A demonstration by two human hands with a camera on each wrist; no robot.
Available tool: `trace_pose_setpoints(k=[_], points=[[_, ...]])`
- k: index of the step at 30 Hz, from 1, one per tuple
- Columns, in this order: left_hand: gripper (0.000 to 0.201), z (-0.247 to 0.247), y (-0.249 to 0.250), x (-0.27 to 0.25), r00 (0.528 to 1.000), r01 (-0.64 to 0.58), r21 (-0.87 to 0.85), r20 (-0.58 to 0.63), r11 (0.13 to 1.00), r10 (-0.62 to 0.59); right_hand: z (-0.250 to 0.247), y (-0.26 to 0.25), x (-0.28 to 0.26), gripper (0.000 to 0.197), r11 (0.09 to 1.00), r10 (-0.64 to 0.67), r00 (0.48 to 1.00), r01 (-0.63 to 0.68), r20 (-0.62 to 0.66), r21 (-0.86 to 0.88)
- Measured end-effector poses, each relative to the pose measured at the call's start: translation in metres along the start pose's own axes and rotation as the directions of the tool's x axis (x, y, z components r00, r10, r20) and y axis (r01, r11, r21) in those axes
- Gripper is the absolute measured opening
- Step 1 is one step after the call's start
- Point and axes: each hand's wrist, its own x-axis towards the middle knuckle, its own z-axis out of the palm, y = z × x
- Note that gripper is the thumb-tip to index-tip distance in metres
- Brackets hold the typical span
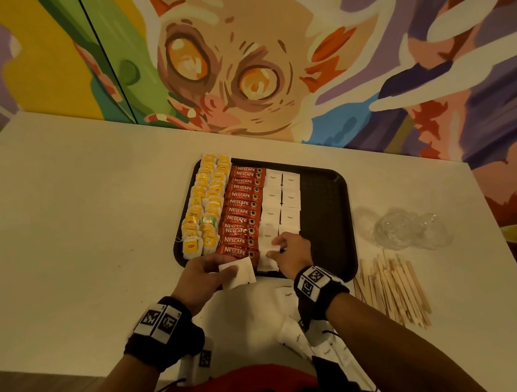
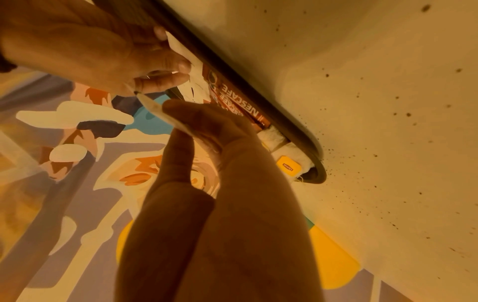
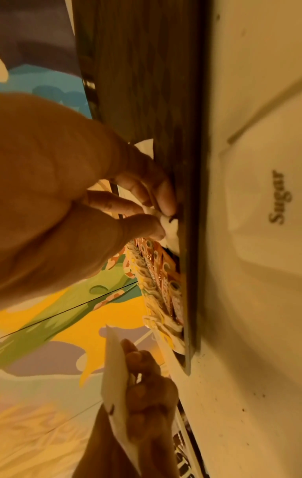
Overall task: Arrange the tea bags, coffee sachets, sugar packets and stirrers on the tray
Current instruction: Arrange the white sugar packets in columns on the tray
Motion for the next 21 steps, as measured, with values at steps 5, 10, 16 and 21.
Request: trace_pose_setpoints(k=[5,10,16,21], points=[[0.023,0.002,0.0,0.002,1.0,0.007,0.017,-0.006,1.0,-0.007,-0.001,-0.001,-0.001,0.022,0.992,-0.076,0.997,0.075,-0.007,-0.097],[0.023,0.002,0.001,0.003,1.0,0.023,0.007,-0.006,1.0,-0.023,-0.003,-0.002,-0.004,0.021,0.974,-0.124,0.992,0.123,0.004,-0.188],[0.021,0.003,0.003,0.003,1.0,0.029,-0.014,-0.007,0.999,-0.029,-0.004,-0.005,-0.009,0.023,0.953,-0.161,0.987,0.156,0.005,-0.26],[0.018,0.005,0.003,0.005,1.0,0.015,-0.027,-0.009,1.0,-0.016,-0.004,-0.002,-0.01,0.024,0.958,-0.152,0.988,0.148,0.005,-0.246]])
